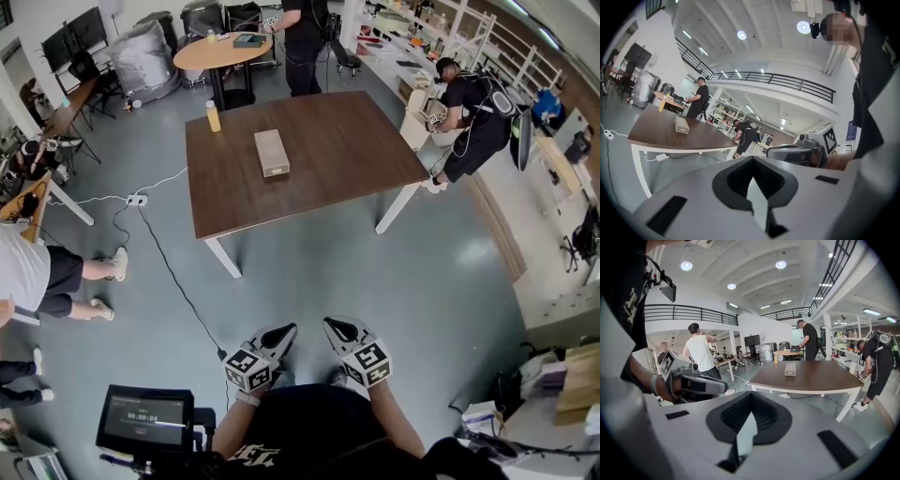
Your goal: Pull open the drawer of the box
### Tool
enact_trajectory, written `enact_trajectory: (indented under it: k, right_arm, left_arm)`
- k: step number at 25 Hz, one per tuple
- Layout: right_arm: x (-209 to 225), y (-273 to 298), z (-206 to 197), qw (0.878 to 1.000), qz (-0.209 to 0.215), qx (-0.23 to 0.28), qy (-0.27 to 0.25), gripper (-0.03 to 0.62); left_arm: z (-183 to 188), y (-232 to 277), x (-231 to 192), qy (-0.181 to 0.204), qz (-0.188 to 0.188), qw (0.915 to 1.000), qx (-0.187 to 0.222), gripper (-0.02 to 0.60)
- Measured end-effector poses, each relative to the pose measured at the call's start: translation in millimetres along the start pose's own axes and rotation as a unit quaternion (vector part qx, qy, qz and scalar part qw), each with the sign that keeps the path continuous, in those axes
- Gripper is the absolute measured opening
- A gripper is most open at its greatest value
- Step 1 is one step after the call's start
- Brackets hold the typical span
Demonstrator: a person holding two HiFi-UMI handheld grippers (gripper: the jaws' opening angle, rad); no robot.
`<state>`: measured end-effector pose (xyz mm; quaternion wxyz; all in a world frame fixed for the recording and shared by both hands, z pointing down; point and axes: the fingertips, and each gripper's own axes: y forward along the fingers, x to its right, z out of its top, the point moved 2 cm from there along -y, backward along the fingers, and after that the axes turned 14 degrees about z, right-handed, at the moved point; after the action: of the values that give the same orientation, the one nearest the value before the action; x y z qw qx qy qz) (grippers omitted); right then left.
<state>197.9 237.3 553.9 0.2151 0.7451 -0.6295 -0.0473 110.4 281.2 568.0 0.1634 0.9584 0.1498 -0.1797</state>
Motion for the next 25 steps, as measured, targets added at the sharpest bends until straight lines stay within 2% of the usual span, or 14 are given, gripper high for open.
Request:
enact_trajectory:
  k: [9,25]
  right_arm:
    - [-13.8,23.0,12.6,1.0,-0.007,0.001,0.012,-0.012]
    - [-27.1,52.2,16.9,1.0,-0.01,0.001,0.008,-0.012]
  left_arm:
    - [1.7,-12.8,-8.7,0.009,-0.022,0.9995,-0.02,0.005]
    - [4.2,-26.1,-41.4,0.011,-0.034,0.9992,-0.021,0.005]
